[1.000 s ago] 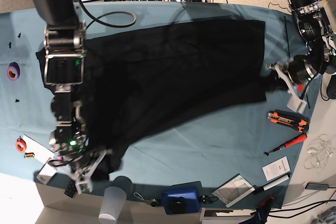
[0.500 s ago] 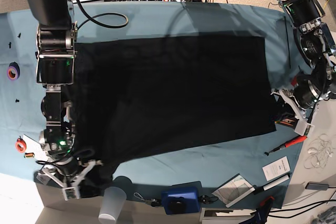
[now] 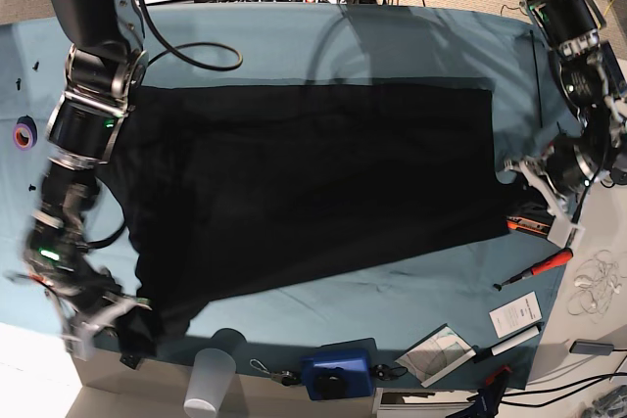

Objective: Layout the t-shirt on the table in an organized manner, then fold the t-shirt properly
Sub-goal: 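Lift the shirt with both grippers and fold it lengthwise in half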

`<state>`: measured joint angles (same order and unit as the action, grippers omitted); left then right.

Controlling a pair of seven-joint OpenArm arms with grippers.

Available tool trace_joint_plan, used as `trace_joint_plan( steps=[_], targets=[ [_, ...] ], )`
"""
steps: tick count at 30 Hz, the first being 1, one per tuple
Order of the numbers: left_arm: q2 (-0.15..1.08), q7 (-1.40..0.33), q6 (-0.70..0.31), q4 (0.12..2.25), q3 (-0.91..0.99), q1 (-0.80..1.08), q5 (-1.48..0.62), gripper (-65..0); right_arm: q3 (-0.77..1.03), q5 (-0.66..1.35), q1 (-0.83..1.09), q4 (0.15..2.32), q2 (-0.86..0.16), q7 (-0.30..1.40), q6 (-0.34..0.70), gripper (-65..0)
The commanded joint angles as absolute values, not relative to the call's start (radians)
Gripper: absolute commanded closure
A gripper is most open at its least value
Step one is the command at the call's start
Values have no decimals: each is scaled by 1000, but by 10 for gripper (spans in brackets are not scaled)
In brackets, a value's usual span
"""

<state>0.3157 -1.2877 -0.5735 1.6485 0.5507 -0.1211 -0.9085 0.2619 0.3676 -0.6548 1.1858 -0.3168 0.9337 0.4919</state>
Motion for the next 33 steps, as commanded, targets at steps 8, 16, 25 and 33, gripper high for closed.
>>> trace_joint_plan(
  steps=[8,16,25,33],
  targets=[
    [332,-1328,-582,1671,609,-33,-1059,0,369,522,-554,1389,-333,1095,562,0],
    [332,-1360,-597,1690,628,3,-1065,0,369,519,-320,1660,-333,1127,559,0],
    [330,-1369,-604,1685,624,46,-1044,0,369,300,-159,1674,-332,1029,510,0],
    [321,-1314,-604,1680,624,67,-950,0,369,265,-93,1674,-332,997,483,0]
  ],
)
